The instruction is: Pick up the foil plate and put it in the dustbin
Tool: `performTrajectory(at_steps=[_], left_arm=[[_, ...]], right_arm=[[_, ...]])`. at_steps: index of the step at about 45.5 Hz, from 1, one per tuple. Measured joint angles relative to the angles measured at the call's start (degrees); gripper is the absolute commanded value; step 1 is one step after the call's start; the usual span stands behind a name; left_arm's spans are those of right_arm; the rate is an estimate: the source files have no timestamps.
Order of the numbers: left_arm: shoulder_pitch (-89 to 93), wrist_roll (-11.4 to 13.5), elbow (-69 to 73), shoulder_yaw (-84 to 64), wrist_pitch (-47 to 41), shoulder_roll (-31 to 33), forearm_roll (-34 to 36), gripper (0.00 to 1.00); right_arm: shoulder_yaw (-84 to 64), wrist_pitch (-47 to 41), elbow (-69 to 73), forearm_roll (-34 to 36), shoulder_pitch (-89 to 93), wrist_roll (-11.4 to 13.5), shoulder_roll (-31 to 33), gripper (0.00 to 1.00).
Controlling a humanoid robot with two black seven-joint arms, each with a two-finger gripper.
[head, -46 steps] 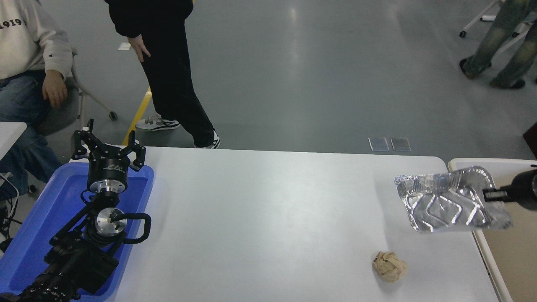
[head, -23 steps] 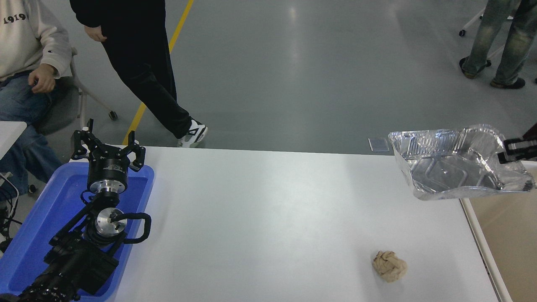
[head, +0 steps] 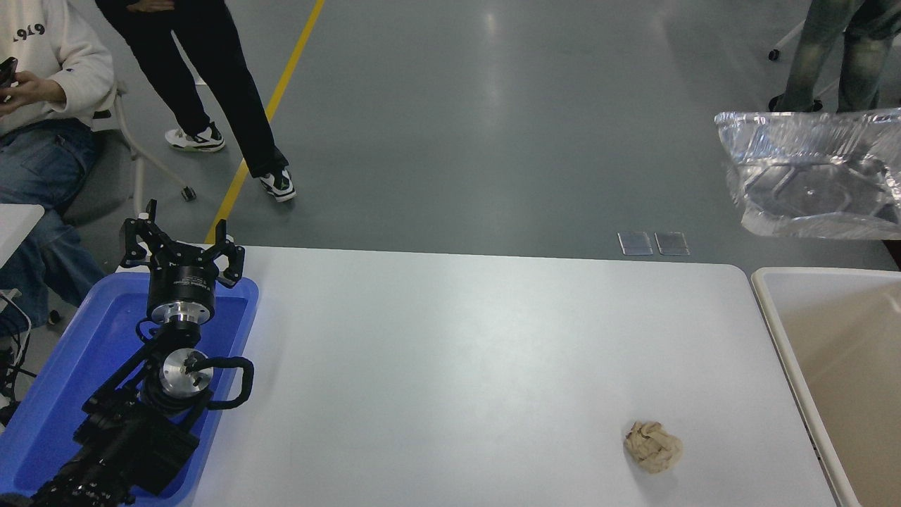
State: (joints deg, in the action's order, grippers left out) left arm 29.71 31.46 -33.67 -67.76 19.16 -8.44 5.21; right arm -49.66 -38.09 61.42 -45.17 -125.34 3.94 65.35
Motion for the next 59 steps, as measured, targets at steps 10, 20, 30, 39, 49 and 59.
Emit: performTrajectory(at_steps=[10,20,30,39,49,59], left_arm=[[-0.01,0.00,0.01,0.00,0.00,0.01,0.00,0.99],[-0.01,0.00,0.00,0.00,0.00,0.01,0.00,0.99],[-0.01,0.00,0.01,0.00,0.00,0.01,0.00,0.99],[-0.01,0.00,0.00,0.00,0.00,0.00,-0.01,0.99],[-0.01,0.00,0.00,0.00,0.00,0.00,-0.03,0.99],[0.00,0.00,0.00,0.00,0.00,0.00,-0.02,0.99]], right_arm=[[0.47,13.34,-10.01,19.16,9.16,2.17,0.70,0.00],[1.38,29.58,-15.92,37.51,22.34,3.25,-1.14,0.00],[8.02,40.52,-21.45,47.98,38.11,3.62,-5.74,0.00],[20.23,43.84,-35.17,51.05,57.55,3.66,-14.57,0.00],[29.52,42.81,-52.24,52.09,73.85,3.25,-26.67,0.00],[35.58,42.41,-59.10,52.61,84.04,2.61,-33.57,0.00]])
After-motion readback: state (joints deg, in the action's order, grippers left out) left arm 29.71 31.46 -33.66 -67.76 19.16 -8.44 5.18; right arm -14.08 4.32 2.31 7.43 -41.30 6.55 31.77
